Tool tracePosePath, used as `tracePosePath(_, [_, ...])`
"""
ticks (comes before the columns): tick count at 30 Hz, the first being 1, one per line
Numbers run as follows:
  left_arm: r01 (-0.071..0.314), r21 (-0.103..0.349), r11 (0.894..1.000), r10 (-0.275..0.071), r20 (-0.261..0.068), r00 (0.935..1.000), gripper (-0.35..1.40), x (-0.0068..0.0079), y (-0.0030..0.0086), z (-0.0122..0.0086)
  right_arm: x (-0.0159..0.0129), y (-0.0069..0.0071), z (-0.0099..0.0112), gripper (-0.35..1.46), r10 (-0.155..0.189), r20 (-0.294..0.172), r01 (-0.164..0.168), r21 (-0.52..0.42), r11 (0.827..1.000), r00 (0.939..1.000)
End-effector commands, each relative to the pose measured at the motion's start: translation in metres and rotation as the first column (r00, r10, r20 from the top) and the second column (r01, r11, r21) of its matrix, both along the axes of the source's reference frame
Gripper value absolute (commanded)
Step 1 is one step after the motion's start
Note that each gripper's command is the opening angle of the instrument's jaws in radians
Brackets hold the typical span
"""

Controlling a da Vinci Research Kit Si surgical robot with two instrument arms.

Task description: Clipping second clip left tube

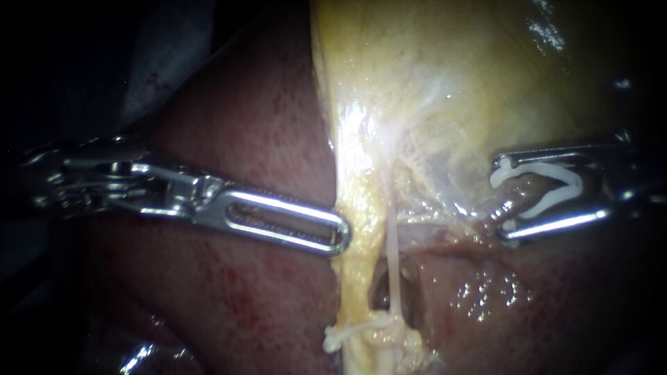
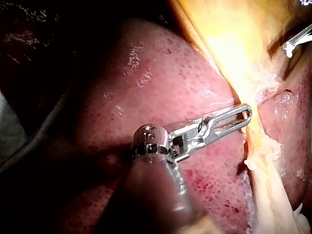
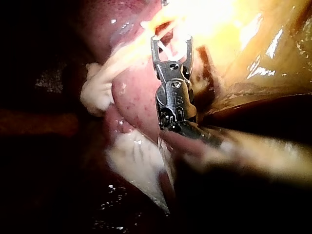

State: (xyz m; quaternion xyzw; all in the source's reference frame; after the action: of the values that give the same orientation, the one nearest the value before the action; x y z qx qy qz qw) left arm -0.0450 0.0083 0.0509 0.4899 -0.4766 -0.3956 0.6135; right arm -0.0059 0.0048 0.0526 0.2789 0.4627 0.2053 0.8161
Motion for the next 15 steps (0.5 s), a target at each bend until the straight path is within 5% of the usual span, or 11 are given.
tracePosePath(1, [0.001, -0.001, 1.0, -0.001, 0.0, 1.0, -0.35, 0.0, 0.0, -0.0002, 0.0, 0.0, 0.0, 0.53, 0.0, 0.0, 0.0, 0.001, 1.0, 1.0])
tracePosePath(9, [0.021, -0.006, 1.0, -0.021, -0.005, 0.9998, -0.35, 0.0008, -0.0004, -0.002, 0.0, 0.0, 0.0, 0.53, -0.001, 0.0, 0.001, 0.001, 1.0, 1.0])
tracePosePath(15, [0.059, -0.013, 0.998, -0.059, -0.081, 0.995, -0.35, 0.0022, -0.001, -0.0034, 0.0003, -0.0002, 0.0, 0.53, -0.001, -0.001, 0.001, 0.001, 1.0, 1.0])
